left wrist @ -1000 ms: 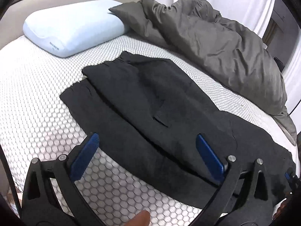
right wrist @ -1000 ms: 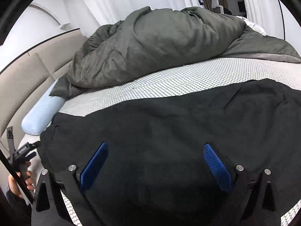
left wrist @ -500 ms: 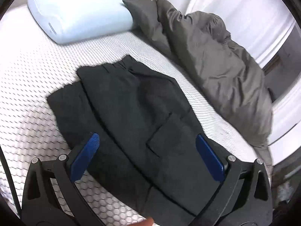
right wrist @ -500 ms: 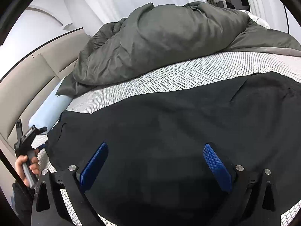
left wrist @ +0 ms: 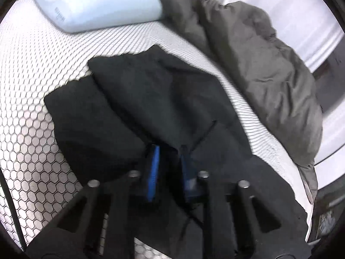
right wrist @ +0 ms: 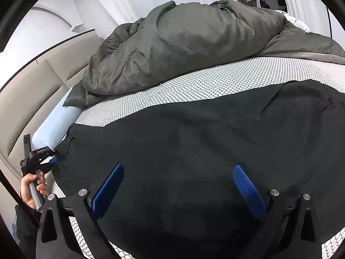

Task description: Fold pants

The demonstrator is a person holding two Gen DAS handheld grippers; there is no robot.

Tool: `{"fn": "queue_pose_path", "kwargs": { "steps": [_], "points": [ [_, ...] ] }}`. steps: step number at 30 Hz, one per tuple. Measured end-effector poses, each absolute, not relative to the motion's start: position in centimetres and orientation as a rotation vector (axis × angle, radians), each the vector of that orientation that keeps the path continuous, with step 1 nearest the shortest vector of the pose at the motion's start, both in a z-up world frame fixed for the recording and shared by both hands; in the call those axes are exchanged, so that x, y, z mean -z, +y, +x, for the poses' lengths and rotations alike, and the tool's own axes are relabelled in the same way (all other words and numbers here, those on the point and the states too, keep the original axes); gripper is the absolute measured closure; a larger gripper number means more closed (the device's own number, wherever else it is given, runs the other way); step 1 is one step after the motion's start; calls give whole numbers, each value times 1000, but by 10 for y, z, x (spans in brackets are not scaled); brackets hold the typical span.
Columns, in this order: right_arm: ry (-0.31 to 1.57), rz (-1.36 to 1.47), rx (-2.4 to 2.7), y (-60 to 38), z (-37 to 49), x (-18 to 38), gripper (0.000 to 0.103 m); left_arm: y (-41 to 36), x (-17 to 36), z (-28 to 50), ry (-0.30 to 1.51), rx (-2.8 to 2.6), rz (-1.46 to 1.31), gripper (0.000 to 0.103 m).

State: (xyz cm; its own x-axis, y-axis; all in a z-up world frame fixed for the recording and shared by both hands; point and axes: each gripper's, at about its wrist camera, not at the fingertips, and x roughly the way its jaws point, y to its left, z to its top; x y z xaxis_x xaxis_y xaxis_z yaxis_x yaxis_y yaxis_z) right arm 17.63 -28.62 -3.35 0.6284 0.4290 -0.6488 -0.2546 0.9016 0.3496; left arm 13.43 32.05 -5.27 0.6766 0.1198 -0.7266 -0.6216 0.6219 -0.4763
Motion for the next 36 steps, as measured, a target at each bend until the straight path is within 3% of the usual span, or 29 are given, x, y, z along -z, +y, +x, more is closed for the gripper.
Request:
{"fn": "queue_pose_path", "kwargs": {
  "steps": [3, 10, 17, 20, 21, 23, 24, 25, 29, 32, 34, 36],
  "points": [
    [800, 217, -385, -283, 176, 35, 0, 325, 56, 129, 680, -482, -830, 103],
    [770, 207, -346, -292, 170, 32, 0, 301, 0, 76, 494, -466, -748, 103],
    [780, 210, -343, -297, 167, 34, 0, 319, 40, 74, 668, -560, -772, 102],
    [787, 213, -356, -298, 167, 34, 0, 319, 37, 67, 656, -578, -810, 101],
    [788, 210, -358, -300, 166, 33, 0, 314, 29, 64, 637, -585, -792, 96],
    [784, 207, -351, -306, 165, 31, 0, 298, 10, 61, 600, -588, -730, 77],
    [792, 203, -354, -308, 165, 32, 0, 285, 0, 61, 571, -573, -702, 55],
    [801, 192, -362, -310, 164, 32, 0, 275, -5, 62, 554, -559, -688, 38],
    [787, 81, -403, -293, 154, 35, 0, 201, -19, 98, 581, -368, -543, 31],
    [755, -44, -458, -261, 142, 35, 18, 153, -19, 126, 626, -274, -430, 30],
    [764, -101, -494, -240, 139, 40, 39, 116, -8, 143, 683, -207, -364, 30],
    [805, -145, -528, -224, 139, 50, 49, 93, 8, 156, 750, -151, -350, 30]
  ]
}}
